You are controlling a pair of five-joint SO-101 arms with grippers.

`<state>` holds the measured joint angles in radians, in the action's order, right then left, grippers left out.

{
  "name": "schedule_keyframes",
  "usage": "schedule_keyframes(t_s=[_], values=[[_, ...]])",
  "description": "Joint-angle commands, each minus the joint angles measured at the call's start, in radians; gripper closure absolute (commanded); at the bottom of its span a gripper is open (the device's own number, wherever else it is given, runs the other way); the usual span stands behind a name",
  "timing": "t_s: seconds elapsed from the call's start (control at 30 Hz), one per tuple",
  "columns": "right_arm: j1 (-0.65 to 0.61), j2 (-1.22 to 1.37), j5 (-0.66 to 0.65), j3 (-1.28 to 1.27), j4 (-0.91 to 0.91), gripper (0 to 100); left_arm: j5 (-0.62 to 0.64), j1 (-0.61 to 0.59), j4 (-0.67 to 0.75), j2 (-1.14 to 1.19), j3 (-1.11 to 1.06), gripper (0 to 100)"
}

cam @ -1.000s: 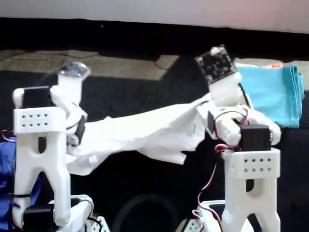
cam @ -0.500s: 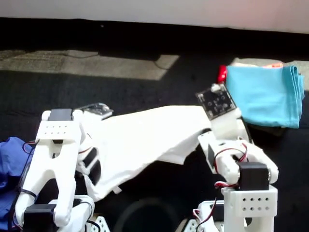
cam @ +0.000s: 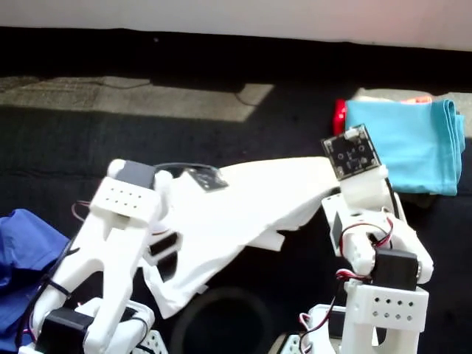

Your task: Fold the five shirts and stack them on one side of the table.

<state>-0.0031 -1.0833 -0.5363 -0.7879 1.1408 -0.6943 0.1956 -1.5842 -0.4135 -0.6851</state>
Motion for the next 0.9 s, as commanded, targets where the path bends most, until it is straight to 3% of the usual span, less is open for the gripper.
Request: schedule_keyframes(t_s=[0.0, 0.2, 0.37, 0.47, 0.57, 0.87], values=[[0.012, 0.104, -0.008, 0.022, -0.054, 99.2, 0.038, 0.076, 0.046, -0.012, -0.012, 79], [0.012, 0.3, 0.057, 0.246, -0.01, 99.2, 0.04, 0.025, 0.23, 0.163, -0.102, 79], [0.012, 0.308, 0.058, 0.352, 0.042, 99.2, 0.037, -0.165, 0.293, 0.355, 0.021, 79], [0.012, 0.309, 0.057, 0.349, 0.054, 99.2, 0.037, -0.249, 0.281, 0.406, 0.157, 79], [0.012, 0.315, 0.057, 0.348, 0.062, 99.2, 0.037, -0.254, 0.187, 0.421, 0.24, 79], [0.008, 0.314, 0.058, 0.289, 0.062, 99.2, 0.075, -0.114, 0.005, 0.206, 0.255, 79]])
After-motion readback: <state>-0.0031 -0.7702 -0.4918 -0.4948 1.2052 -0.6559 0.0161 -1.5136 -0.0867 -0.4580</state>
